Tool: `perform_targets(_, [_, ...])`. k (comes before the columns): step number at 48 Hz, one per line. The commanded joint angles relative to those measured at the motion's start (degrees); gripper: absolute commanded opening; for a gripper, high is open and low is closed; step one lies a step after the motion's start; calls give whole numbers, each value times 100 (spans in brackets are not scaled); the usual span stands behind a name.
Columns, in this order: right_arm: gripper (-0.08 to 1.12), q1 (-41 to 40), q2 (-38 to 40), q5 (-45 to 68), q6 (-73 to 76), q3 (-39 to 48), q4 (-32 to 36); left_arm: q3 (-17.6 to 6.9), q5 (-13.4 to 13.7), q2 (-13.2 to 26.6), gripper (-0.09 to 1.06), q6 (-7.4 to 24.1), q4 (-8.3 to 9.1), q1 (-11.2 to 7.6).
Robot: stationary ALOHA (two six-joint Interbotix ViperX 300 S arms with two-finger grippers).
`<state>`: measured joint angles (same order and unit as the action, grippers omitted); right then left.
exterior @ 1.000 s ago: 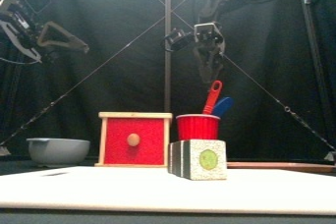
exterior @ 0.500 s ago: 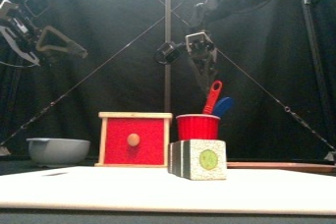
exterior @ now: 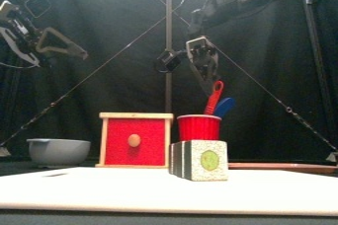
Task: Place sushi on board then cut the sushi with the knife then place the pieces on the plate
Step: Pick knife at handle with right hand
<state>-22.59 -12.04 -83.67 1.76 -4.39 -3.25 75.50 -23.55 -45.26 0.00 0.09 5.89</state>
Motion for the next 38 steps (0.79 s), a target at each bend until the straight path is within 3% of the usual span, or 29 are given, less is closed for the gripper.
perform_targets(1, [92, 9, 114, -9, -9, -158, -26, -62, -18, 9, -2, -9, 0, 18])
perform_targets(13, [90, 9, 44, -18, -141, -176, -62, -35, -18, 9, -2, -9, 0, 18])
perform_targets(30, [69, -18, -88, -35, -167, -185, -246, 0, -18, 9, -2, -9, 0, 18])
perform_targets(38, [66, -26, -114, -123, -176, -246, -352, 9, -18, 9, -2, -9, 0, 18])
